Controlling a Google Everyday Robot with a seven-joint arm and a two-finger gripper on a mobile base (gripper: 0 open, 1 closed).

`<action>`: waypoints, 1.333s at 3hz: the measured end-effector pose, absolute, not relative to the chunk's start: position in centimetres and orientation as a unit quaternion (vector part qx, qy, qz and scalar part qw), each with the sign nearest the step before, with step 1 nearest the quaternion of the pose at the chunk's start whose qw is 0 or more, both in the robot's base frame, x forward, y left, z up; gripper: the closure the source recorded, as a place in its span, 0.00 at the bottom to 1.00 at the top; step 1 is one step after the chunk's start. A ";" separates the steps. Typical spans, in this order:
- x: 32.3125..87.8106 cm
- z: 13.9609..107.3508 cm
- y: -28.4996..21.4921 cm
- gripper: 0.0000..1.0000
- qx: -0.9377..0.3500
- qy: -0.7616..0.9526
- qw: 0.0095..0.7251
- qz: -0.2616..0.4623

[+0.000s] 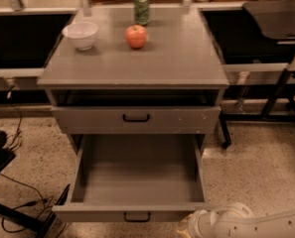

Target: Close middle drawer

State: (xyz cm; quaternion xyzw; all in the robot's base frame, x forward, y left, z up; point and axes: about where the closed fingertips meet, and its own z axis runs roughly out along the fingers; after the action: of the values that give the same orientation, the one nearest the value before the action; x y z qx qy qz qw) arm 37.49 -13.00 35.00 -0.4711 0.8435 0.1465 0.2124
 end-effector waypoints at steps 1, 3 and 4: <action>39.7 34.6 -12.2 1.00 -0.474 0.833 0.244 0.149; 42.0 35.2 -11.3 1.00 -0.476 0.824 0.270 0.147; 45.1 36.1 -10.4 1.00 -0.477 0.812 0.305 0.142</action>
Offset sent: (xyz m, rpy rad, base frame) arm 0.0899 0.0914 -0.0167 0.1105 -0.2538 0.0110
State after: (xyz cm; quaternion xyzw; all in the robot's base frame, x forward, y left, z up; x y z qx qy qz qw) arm 45.12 -10.37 36.14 -0.4766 0.8123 0.1423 0.3047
